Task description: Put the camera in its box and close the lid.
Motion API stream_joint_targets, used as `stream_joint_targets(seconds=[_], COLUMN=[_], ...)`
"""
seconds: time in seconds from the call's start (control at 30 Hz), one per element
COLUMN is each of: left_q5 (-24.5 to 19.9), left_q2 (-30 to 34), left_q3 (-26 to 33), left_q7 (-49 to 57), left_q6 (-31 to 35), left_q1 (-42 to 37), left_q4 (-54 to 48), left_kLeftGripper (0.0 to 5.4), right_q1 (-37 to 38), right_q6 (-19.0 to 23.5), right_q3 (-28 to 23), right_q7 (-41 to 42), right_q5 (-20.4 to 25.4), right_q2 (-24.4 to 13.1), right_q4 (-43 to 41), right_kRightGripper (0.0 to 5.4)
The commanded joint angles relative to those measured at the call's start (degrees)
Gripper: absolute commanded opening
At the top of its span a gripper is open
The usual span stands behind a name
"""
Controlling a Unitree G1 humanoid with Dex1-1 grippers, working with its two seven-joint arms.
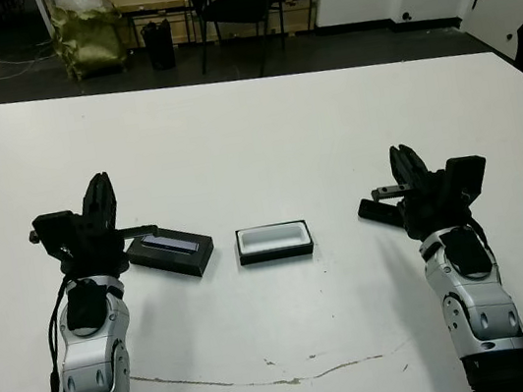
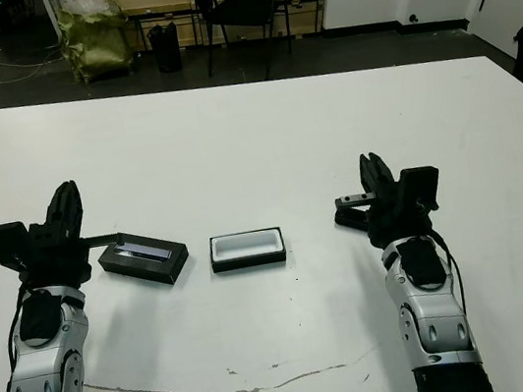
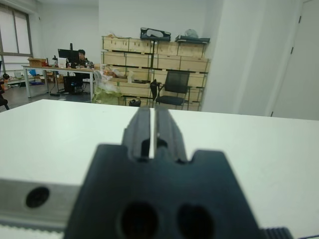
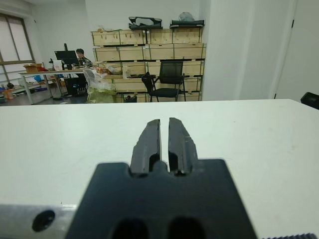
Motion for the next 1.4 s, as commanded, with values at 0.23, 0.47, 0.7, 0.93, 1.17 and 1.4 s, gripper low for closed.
stream_joint_targets(seconds=[0.23, 0.47, 0.7, 0.93, 1.17, 1.4], left_q5=[0.6, 1.0, 0.8, 0.5, 1.1, 1.0], left_q2=[0.7, 1.0, 0.5, 0.9, 1.1, 1.0], left_q3=[-0.4, -0.4, -0.5, -0.6, -0.6, -0.4], left_q7=[-0.3, -0.2, 0.0, -0.6, -0.8, -0.3], left_q6=[0.4, -0.2, 0.2, -0.3, -2.2, -0.8], left_q1=[0.3, 0.4, 0.3, 0.0, -0.3, -0.4], left_q4=[1.4, 1.5, 1.4, 1.9, 2.9, 2.2], left_kLeftGripper=[0.02, 0.02, 0.02, 0.01, 0.00, 0.00], right_q1=[0.9, -0.9, -5.8, -6.7, -10.1, -13.4], right_q6=[1.8, -4.9, -5.6, -0.7, -1.4, -5.2], right_q3=[0.1, -2.0, -8.1, -9.1, -6.3, -1.2], right_q7=[-1.0, 6.5, 21.9, 31.4, 45.0, 54.9], right_q5=[-1.0, 2.7, 10.8, 11.3, 10.2, 6.0], right_q2=[-0.5, -3.5, -16.4, -28.2, -36.5, -40.5], right_q4=[-0.7, 4.5, 10.2, 10.5, 17.3, 24.6], right_kRightGripper=[0.00, 0.00, 0.00, 0.09, 1.47, 3.05])
